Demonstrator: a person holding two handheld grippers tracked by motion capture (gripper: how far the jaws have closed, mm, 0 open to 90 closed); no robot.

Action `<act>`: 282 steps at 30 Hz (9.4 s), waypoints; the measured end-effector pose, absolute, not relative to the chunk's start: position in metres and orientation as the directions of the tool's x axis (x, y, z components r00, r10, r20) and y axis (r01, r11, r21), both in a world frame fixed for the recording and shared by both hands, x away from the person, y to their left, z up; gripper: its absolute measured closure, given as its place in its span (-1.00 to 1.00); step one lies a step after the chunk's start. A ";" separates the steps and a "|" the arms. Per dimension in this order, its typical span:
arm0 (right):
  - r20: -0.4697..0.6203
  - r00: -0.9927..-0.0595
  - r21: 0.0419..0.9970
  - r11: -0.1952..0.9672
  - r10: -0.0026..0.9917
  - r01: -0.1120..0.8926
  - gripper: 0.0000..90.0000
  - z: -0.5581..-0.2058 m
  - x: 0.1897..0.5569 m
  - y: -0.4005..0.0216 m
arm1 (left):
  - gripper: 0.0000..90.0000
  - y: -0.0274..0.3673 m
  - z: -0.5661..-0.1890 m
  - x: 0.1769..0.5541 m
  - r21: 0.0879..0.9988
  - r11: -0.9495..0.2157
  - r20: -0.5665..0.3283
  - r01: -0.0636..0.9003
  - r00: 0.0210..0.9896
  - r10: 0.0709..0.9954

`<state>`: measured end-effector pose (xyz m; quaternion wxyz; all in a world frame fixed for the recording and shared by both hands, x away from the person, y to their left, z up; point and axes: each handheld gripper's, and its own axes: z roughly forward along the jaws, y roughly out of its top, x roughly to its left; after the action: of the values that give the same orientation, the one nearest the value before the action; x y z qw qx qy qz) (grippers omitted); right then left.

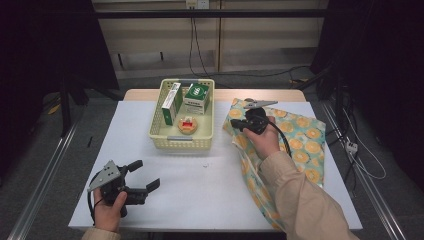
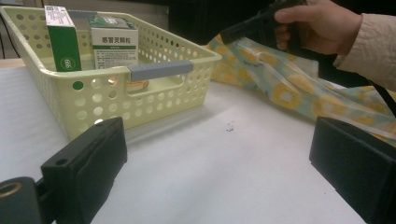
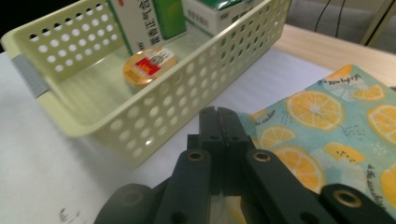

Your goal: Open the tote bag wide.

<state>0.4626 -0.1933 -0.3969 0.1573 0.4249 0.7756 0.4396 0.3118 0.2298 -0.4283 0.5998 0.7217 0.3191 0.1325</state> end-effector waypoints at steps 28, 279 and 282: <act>0.037 -0.746 0.775 0.452 0.665 0.441 -0.32 -0.398 0.373 -0.207 | -0.91 0.219 -0.429 0.312 0.947 -0.106 -0.179 0.303 0.773 0.609; 0.019 -0.652 0.702 0.454 0.758 0.548 0.37 -0.457 0.383 -0.254 | -0.91 0.211 -0.429 0.313 0.944 -0.138 -0.166 0.299 0.794 0.585; 0.013 -0.644 0.706 0.449 0.765 0.547 0.67 -0.458 0.387 -0.257 | -0.91 0.211 -0.430 0.313 0.943 -0.140 -0.166 0.301 0.794 0.585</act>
<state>0.3870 -0.2572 -0.4575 0.1558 0.3922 0.8367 0.3492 0.3125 0.2107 -0.4300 0.5846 0.7452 0.2970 0.1215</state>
